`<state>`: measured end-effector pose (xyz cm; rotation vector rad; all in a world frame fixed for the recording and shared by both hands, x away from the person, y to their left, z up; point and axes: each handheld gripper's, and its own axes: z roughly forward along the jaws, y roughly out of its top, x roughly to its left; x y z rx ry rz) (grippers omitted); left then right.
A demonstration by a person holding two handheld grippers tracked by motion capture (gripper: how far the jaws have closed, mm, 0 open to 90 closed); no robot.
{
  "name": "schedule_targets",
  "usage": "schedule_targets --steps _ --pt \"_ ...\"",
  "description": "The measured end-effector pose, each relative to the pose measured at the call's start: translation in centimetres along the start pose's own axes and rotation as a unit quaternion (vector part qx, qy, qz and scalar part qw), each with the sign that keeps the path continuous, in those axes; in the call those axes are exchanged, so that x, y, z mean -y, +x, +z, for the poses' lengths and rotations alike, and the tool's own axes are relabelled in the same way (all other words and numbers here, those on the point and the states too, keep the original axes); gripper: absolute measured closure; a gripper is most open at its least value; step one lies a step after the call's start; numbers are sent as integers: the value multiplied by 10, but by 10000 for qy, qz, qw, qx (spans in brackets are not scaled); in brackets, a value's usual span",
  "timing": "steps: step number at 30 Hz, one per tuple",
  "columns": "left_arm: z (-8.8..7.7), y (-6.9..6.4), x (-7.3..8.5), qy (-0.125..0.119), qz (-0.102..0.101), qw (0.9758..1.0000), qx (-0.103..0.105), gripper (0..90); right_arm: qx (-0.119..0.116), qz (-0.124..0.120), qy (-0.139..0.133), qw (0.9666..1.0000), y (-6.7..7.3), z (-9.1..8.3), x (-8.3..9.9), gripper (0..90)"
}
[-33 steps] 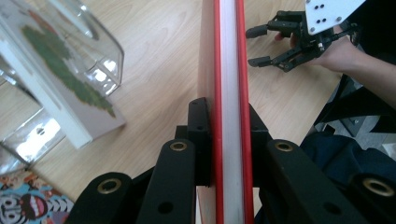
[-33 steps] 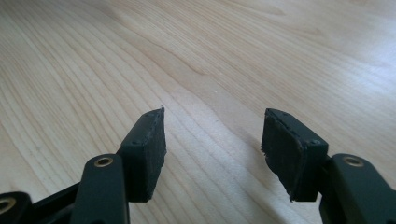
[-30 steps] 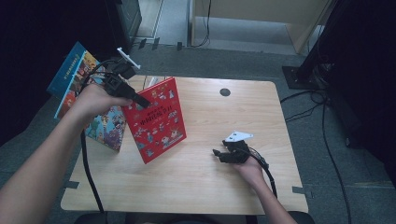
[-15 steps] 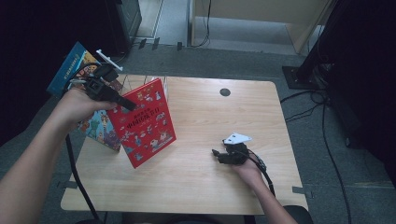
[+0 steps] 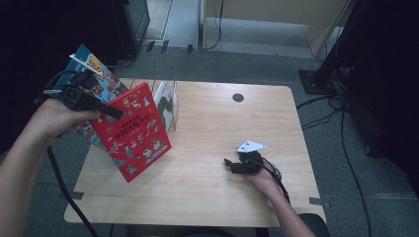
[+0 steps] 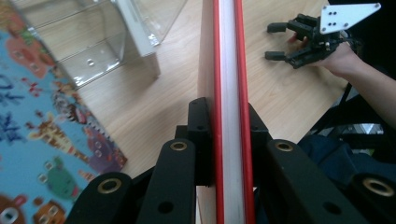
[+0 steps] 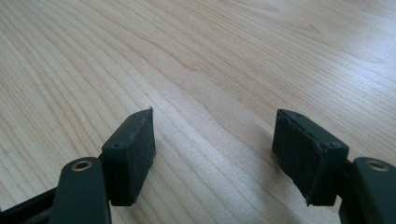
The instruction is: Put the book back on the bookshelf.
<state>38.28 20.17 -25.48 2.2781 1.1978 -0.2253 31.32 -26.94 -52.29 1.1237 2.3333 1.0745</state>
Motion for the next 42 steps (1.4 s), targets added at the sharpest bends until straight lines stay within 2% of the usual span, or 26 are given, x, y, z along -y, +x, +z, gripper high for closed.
schedule_targets --steps 8,12,19,22,27,30,34,38,42 --pt "-15 13 15 -96 -204 9997 -57 803 11 13 6 10000 0 0 0 293" --pt "-22 22 21 -163 -373 9991 -69 804 38 49 13 10000 1 0 0 287" --pt "-32 42 29 -261 -717 9966 -308 804 48 58 16 10000 1 0 0 287" --pt "-31 46 27 -262 -749 9959 -428 803 57 75 10 10000 2 1 0 286" --pt "-23 50 17 -347 -788 9954 -430 804 79 83 5 9999 2 1 -1 284" --pt "-19 53 9 -316 -817 9951 -456 805 79 92 6 9999 2 1 -1 284" --pt "-14 56 0 -308 -837 9942 -595 804 88 99 1 9999 2 1 0 283" --pt "-12 64 -4 -414 -1021 9924 -553 804 65 73 -5 10000 3 1 0 274" --pt "-11 71 -8 -460 -1150 9904 -612 804 62 55 8 10000 3 1 0 273"
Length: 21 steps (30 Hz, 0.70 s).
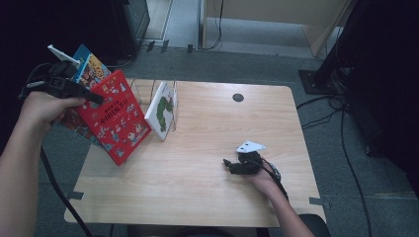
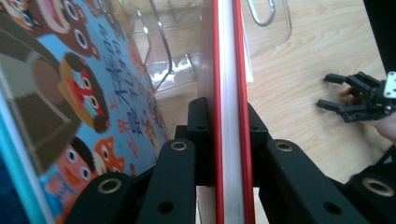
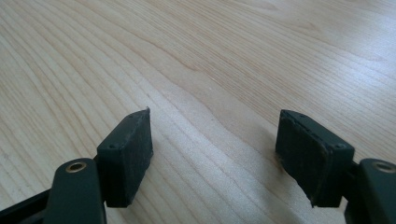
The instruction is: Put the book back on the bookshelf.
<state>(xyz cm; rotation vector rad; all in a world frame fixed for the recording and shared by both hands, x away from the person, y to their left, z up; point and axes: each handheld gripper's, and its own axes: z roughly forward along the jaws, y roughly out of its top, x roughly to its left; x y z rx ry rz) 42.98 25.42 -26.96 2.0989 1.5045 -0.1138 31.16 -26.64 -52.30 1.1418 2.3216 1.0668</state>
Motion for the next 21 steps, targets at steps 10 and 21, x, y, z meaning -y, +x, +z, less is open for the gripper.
schedule_targets --steps 10,21 --pt "6 7 -11 -104 -136 9998 -30 804 1 1 1 10000 0 0 0 273" --pt "25 13 -24 -253 -216 9993 -166 804 -9 7 6 10000 0 0 0 271"
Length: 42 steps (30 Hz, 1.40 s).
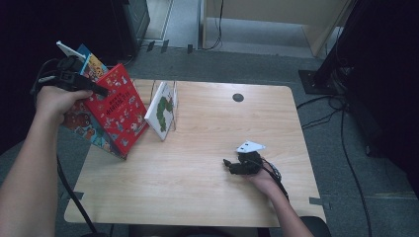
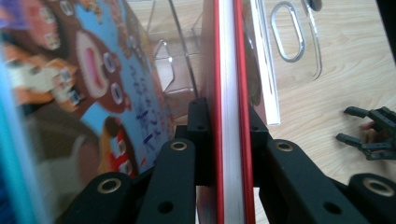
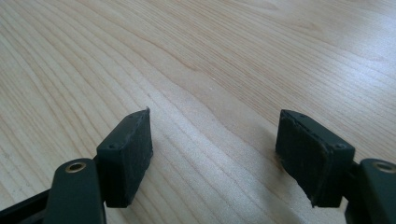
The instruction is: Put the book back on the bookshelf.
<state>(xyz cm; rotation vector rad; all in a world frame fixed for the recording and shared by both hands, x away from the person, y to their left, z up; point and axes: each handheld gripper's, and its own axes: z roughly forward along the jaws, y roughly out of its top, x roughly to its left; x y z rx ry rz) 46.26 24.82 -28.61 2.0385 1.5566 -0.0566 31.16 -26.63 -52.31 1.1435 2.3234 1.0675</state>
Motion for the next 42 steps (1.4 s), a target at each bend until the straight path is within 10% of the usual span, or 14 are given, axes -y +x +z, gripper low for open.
schedule_targets --steps 27,42 --pt "17 -8 -6 607 125 9981 -58 775 -34 -22 1 10000 1 0 0 277" --pt "19 -5 -22 577 -251 9980 -89 802 -47 -30 -1 10000 1 0 0 282"
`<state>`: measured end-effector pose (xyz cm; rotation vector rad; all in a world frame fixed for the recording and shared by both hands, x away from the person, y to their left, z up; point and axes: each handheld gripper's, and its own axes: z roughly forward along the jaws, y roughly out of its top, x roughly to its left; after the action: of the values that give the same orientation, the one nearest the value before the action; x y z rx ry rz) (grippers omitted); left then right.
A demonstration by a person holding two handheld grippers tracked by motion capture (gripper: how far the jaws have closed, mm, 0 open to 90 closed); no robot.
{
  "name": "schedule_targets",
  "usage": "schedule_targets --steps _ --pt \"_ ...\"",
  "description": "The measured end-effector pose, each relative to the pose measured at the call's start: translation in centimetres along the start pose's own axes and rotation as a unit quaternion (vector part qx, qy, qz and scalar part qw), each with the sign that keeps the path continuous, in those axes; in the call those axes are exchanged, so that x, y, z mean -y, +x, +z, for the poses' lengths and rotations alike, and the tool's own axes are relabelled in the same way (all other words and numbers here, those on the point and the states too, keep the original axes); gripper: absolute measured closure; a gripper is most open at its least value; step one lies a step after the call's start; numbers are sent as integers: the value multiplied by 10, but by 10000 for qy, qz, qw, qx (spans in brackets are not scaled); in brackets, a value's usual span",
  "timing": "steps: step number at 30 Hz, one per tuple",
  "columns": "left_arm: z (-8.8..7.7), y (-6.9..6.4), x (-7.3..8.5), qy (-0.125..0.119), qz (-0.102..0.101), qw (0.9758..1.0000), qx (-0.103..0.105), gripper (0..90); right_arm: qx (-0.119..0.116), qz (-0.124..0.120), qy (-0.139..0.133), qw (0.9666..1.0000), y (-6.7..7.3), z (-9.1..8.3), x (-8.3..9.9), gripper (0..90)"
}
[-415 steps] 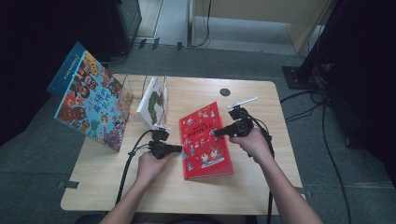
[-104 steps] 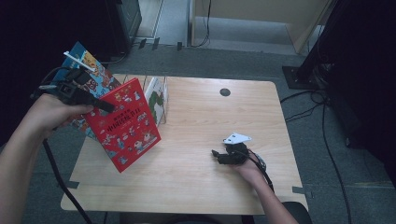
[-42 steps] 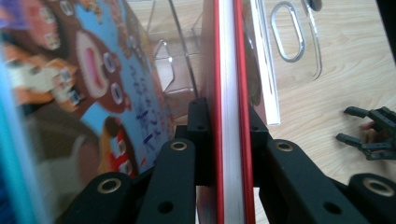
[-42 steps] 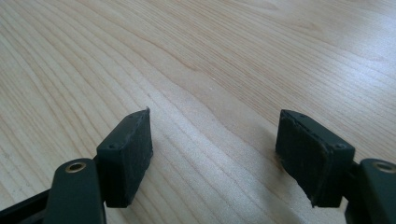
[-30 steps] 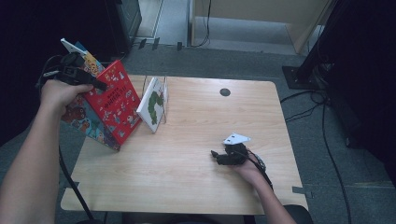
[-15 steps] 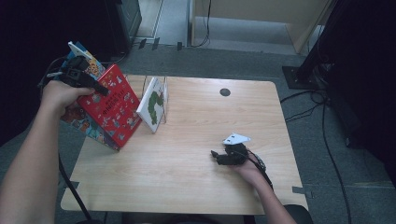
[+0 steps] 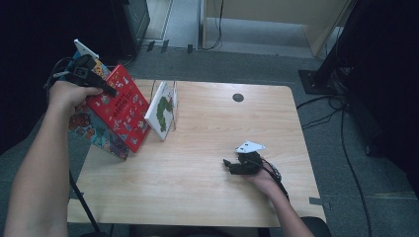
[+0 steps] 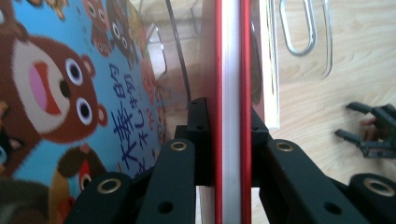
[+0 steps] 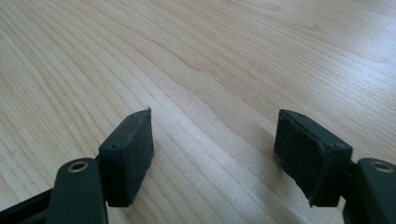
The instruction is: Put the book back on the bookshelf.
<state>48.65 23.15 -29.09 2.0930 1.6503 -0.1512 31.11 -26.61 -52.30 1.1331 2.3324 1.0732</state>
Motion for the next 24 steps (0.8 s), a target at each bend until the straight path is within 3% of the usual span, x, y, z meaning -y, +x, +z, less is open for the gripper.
schedule_targets --steps 16,24 --pt "-4 10 -17 -512 -488 9975 21 802 27 3 -9 10000 1 0 0 283" --pt "2 4 -24 -583 -463 9972 -96 801 48 25 -2 10000 1 -1 1 284"
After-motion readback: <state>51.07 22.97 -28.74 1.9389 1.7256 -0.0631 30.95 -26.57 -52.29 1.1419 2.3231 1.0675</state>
